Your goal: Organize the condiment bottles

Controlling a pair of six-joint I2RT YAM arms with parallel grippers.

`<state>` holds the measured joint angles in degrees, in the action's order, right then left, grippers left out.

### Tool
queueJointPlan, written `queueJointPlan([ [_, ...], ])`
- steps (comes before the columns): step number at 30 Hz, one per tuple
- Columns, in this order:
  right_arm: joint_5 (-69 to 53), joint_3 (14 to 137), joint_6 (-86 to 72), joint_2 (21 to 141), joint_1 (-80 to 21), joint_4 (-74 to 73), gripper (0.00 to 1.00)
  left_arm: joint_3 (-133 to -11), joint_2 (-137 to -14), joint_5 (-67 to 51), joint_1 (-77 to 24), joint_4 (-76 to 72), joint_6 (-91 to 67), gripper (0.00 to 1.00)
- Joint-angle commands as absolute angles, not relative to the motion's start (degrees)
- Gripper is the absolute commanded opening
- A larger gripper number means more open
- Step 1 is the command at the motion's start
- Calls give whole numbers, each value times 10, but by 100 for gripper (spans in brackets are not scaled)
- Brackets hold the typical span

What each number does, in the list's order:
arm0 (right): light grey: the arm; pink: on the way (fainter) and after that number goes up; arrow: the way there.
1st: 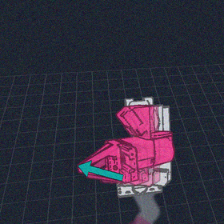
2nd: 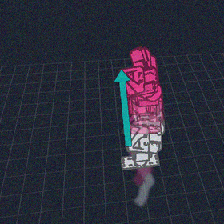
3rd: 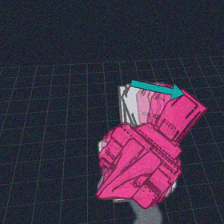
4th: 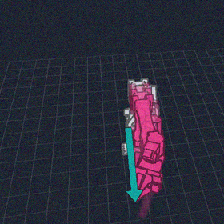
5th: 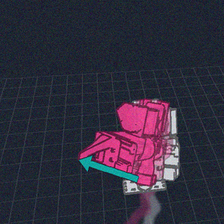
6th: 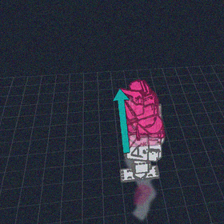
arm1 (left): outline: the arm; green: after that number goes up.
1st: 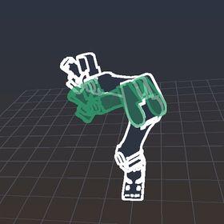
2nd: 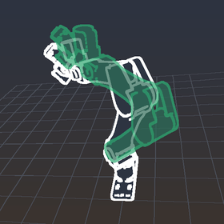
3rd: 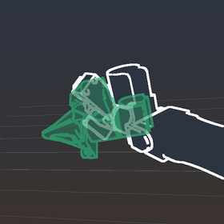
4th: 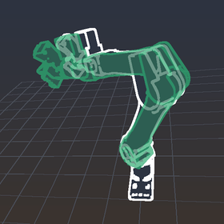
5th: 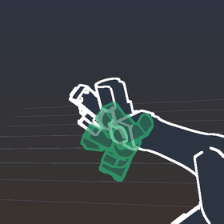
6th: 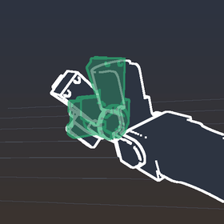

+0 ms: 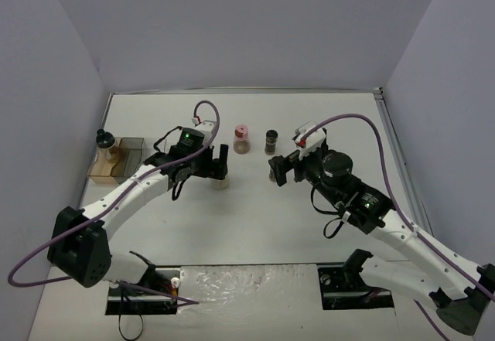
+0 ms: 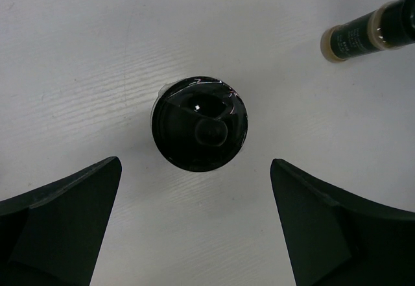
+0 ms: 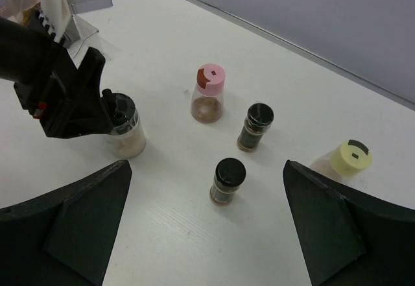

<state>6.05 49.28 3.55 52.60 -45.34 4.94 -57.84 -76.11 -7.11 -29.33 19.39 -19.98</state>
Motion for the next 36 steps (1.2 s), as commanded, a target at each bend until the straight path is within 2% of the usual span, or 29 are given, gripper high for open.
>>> queueJointPlan([
  [1,107,476,20,504,-450,43,100,-631,-797,-26,-318,151,-212,97],
  [8,111,472,19,510,-450,41,100,-641,-850,17,-329,145,-224,97],
  [11,110,471,19,513,-450,40,100,-638,-855,24,-331,140,-228,94],
  [15,108,470,18,518,-449,41,100,-636,-853,32,-336,136,-230,76],
  [25,103,469,16,511,-449,41,100,-635,-811,57,-333,174,-224,8],
  [26,102,470,16,509,-450,41,100,-641,-801,68,-330,191,-220,4],
  [29,100,472,15,502,-449,41,100,-667,-769,95,-302,249,-215,0],
  [36,90,474,9,483,-450,40,100,-689,-682,119,-102,331,-206,0],
])
